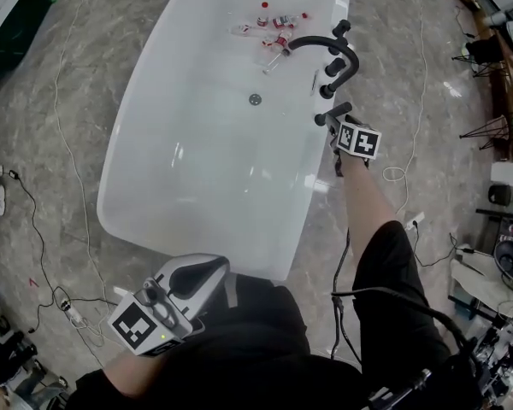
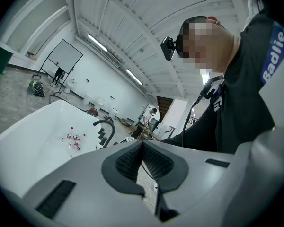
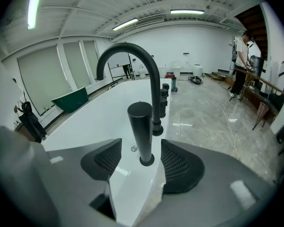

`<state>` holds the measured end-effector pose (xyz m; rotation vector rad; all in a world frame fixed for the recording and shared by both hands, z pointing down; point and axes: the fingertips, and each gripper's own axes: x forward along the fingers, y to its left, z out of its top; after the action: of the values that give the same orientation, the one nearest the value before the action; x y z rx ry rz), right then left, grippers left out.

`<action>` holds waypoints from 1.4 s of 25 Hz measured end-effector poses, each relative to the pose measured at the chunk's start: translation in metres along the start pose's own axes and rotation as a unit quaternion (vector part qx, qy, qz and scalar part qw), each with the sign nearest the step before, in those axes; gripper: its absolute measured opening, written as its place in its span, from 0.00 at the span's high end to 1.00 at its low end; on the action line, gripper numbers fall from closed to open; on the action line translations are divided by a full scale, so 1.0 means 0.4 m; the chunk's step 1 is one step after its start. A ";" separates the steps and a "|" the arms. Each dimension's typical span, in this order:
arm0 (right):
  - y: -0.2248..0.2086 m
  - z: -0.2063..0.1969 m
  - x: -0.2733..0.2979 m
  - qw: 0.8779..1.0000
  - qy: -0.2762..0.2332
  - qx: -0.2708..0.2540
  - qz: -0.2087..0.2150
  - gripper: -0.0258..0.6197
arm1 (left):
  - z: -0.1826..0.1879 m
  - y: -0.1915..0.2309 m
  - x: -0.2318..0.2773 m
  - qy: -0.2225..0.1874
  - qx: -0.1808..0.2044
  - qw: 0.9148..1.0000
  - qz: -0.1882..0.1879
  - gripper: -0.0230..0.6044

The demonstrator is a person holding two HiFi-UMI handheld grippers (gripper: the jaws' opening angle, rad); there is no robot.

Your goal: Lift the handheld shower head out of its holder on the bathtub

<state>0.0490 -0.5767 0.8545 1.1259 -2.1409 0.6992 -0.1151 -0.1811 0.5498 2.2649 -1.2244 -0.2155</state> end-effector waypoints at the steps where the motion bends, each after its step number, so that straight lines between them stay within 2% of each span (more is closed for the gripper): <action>1: -0.007 0.001 0.008 1.000 -0.001 0.002 -0.001 0.61 | -0.001 0.003 -0.001 0.000 -0.001 1.000 0.002 0.97; 9: -0.017 0.031 0.052 1.000 -0.012 -0.014 0.000 0.61 | -0.027 0.029 -0.004 0.009 -0.008 1.000 0.019 0.97; 10: -0.017 0.035 0.053 1.000 -0.012 -0.017 -0.001 0.63 | -0.029 0.032 -0.005 0.010 -0.009 1.000 0.021 0.97; 13: -0.020 0.041 0.058 1.000 -0.013 -0.024 -0.002 0.75 | -0.035 0.040 -0.004 0.015 -0.011 1.000 0.024 0.97; 18: -0.018 0.032 0.041 0.999 -0.001 -0.033 -0.006 0.76 | -0.030 0.028 -0.004 0.016 -0.007 1.000 0.021 0.97; 23: -0.008 0.041 -0.015 1.000 -0.011 -0.027 -0.006 0.76 | 0.000 0.002 -0.002 0.012 0.002 1.000 0.011 0.97; 28: 0.011 0.054 -0.123 0.999 -0.027 -0.020 -0.010 0.76 | 0.076 -0.057 0.002 -0.024 0.008 1.000 -0.005 0.97; 32: 0.030 0.053 -0.220 0.999 -0.035 -0.015 -0.009 0.76 | 0.079 -0.108 -0.025 -0.002 0.025 0.999 -0.023 0.97; 35: 0.047 0.068 -0.297 0.999 -0.045 -0.030 -0.008 0.76 | 0.099 -0.143 -0.035 -0.008 0.031 0.999 -0.037 0.97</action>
<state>0.0788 -0.5236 0.7472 1.1613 -2.2095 0.5834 -0.0971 -0.1603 0.4842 2.3672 -1.1716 -0.2260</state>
